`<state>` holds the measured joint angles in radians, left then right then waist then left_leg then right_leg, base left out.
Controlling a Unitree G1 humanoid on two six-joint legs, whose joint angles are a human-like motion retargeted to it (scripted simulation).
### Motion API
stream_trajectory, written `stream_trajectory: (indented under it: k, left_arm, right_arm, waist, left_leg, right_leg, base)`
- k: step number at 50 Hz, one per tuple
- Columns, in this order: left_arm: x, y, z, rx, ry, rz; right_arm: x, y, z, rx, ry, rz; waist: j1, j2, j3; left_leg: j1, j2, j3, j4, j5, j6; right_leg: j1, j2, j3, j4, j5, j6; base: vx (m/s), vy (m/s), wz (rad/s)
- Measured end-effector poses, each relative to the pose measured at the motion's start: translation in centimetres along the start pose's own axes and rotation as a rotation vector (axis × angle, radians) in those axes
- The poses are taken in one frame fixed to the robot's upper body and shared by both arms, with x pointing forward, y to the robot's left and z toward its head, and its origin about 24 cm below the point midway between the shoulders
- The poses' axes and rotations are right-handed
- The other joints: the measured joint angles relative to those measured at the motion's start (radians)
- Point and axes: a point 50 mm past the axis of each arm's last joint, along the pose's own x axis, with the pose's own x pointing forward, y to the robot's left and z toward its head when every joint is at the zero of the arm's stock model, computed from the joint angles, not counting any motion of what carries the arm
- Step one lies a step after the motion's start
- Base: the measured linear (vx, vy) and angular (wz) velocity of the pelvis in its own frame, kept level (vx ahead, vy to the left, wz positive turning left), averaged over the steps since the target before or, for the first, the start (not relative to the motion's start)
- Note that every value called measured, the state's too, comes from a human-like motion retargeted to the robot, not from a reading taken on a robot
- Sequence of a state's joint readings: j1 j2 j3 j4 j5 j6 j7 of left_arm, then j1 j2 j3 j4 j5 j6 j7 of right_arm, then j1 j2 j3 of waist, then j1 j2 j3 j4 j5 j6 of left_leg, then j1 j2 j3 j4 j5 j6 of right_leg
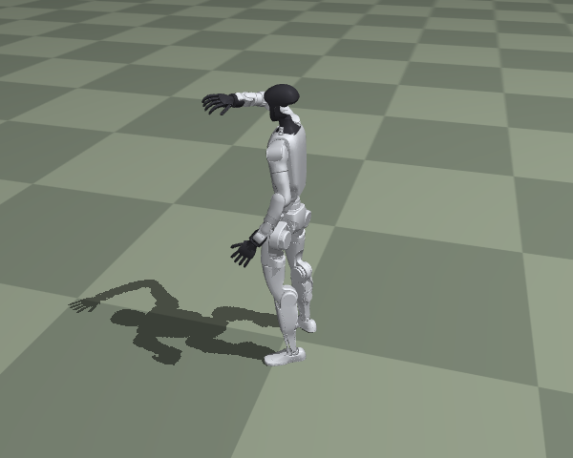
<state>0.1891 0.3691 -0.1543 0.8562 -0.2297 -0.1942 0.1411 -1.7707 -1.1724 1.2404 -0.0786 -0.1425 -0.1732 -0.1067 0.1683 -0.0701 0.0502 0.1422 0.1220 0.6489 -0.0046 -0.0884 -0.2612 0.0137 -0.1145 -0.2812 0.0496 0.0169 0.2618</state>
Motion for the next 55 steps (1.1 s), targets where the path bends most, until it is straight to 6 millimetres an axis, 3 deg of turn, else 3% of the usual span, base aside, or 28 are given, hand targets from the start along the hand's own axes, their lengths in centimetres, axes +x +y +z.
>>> stream_trajectory:
  k: [2, 5, 7, 10, 13, 16, 20, 24, 27, 30, 34, 40, 43, 50, 55]
  left_arm:
    - [0.0, 0.3, 0.0, 0.011, 0.001, 0.015]
    - [0.1, -0.1, 0.2, 0.016, -0.003, -0.011]
    - [0.2, 0.0, 0.0, 0.034, 0.012, -0.006]
    - [0.4, -0.3, 0.1, 0.047, 0.013, -0.01]
    - [0.7, -0.3, 0.3, 0.063, 0.009, -0.013]
    - [0.9, 0.0, 0.8, 0.074, -0.004, -0.011]
    - [1.1, 0.6, 1.4, 0.07, -0.025, 0.016]
    - [1.2, 1.3, 1.5, 0.045, -0.024, 0.058]
    - [1.0, 1.6, 1.1, 0.03, -0.004, 0.072]
    - [0.6, 1.5, 0.1, 0.028, 0.027, 0.069]
    - [-0.2, 1.2, -1.6, 0.054, 0.077, 0.05]
    - [-1.4, 1.1, -3.8, 0.107, 0.134, 0.024]
    - [-1.6, 1.3, -4.2, 0.102, 0.144, 0.028]
    - [-1.0, 1.2, -3.2, 0.042, 0.123, 0.062]
    - [0.0, 0.9, -0.9, -0.017, 0.051, 0.051]
  right_arm:
    - [0.5, 0.1, 0.1, -0.18, 0.008, -0.004]
    - [1.7, -0.5, 1.4, 0.067, -0.066, -0.058]
    - [2.6, -1.7, 0.5, -0.125, -0.016, -0.118]
    - [3.8, -3.8, -0.7, -0.119, 0.045, -0.292]
    - [3.7, -6.3, -3.6, -0.143, 0.203, -0.482]
    - [2.0, -8.4, -7.3, -0.204, 0.418, -0.642]
    - [-2.3, -10.1, -11.6, -0.344, 0.693, -0.748]
    - [-6.8, -9.9, -14.0, -0.489, 0.867, -0.674]
    - [-8.8, -8.6, -14.6, -0.533, 0.9, -0.526]
    - [-9.2, -6.8, -14.1, -0.527, 0.852, -0.398]
    - [-8.9, -5.9, -12.8, -0.538, 0.774, -0.42]
    - [-8.7, -8.0, -12.0, -0.593, 0.775, -0.739]
    - [-7.7, -9.6, -11.5, -0.607, 0.747, -0.853]
    - [-2.4, -11.5, -7.5, -0.525, 0.468, -0.93]
    - [-0.2, -9.1, -3.0, -0.212, 0.16, -0.692]
  waist:
    - [0.007, -0.014, -0.002]
    - [0.02, -0.019, -0.001]
    - [0.03, -0.029, -0.005]
    - [0.04, -0.033, -0.009]
    - [0.047, -0.039, -0.014]
    - [0.051, -0.047, -0.019]
    - [0.053, -0.056, -0.023]
    - [0.055, -0.061, -0.018]
    - [0.059, -0.06, -0.011]
    - [0.064, -0.053, -0.003]
    - [0.071, -0.041, 0.005]
    - [0.07, -0.044, 0.004]
    - [0.062, -0.052, -0.001]
    - [0.038, -0.05, -0.006]
    - [0.041, -0.038, 0.0]
  left_leg:
    - [0.002, 0.001, 0.006, 0.0, -0.001, 0.0]
    - [0.006, 0.007, 0.017, 0.0, -0.001, 0.0]
    - [0.008, 0.009, 0.025, -0.003, -0.001, 0.0]
    - [0.007, 0.014, 0.03, -0.006, 0.002, 0.001]
    - [0.002, 0.016, 0.024, -0.009, 0.004, 0.001]
    - [-0.005, 0.013, 0.008, -0.011, 0.006, 0.001]
    - [-0.014, 0.004, -0.026, -0.011, 0.006, 0.0]
    - [-0.017, -0.01, -0.06, -0.008, 0.004, 0.0]
    - [-0.014, -0.017, -0.074, -0.004, 0.0, 0.0]
    - [-0.008, -0.02, -0.075, 0.001, -0.006, 0.0]
    - [0.003, -0.018, -0.058, 0.005, -0.013, 0.003]
    - [0.008, -0.014, -0.023, 0.002, -0.017, 0.006]
    - [0.005, -0.01, -0.01, -0.002, -0.015, 0.004]
    - [-0.003, -0.007, -0.006, -0.007, -0.011, 0.001]
    - [-0.008, -0.008, -0.022, -0.002, -0.013, 0.005]
  right_leg:
    - [-0.002, 0.001, 0.006, 0.0, 0.001, 0.0]
    - [-0.004, 0.009, 0.017, -0.003, 0.005, 0.0]
    - [-0.007, 0.013, 0.025, -0.006, 0.007, 0.0]
    - [-0.011, 0.02, 0.029, -0.009, 0.011, 0.0]
    - [-0.013, 0.022, 0.023, -0.011, 0.013, 0.0]
    - [-0.01, 0.017, 0.008, -0.012, 0.011, 0.0]
    - [0.001, 0.001, -0.023, -0.01, 0.003, 0.0]
    - [0.018, -0.02, -0.054, -0.006, -0.009, 0.0]
    - [0.03, -0.031, -0.068, -0.002, -0.016, 0.0]
    - [0.037, -0.036, -0.068, 0.002, -0.021, 0.0]
    - [0.037, -0.035, -0.05, 0.004, -0.023, 0.0]
    - [0.02, -0.024, -0.015, 0.002, -0.016, 0.0]
    - [0.01, -0.017, -0.004, -0.002, -0.011, 0.0]
    - [0.0, -0.01, -0.002, -0.009, -0.005, 0.0]
    - [0.007, -0.014, -0.017, -0.008, -0.009, 0.0]
  base:
    - [0.0, 0.0, 0.0]
    - [0.0, -0.04, -0.2]
    - [0.0, -0.03, -0.21]
    - [0.0, 0.0, 0.0]
    - [0.0, 0.0, 0.0]
    - [0.01, 0.02, 0.28]
    - [0.02, 0.05, 0.44]
    - [0.03, 0.06, 0.44]
    - [0.02, 0.03, 0.19]
    - [0.0, 0.0, 0.0]
    - [0.02, 0.01, -0.18]
    - [0.01, -0.01, -0.3]
    - [0.0, -0.01, -0.15]
    - [0.0, 0.0, 0.0]
    - [0.01, 0.0, 0.08]
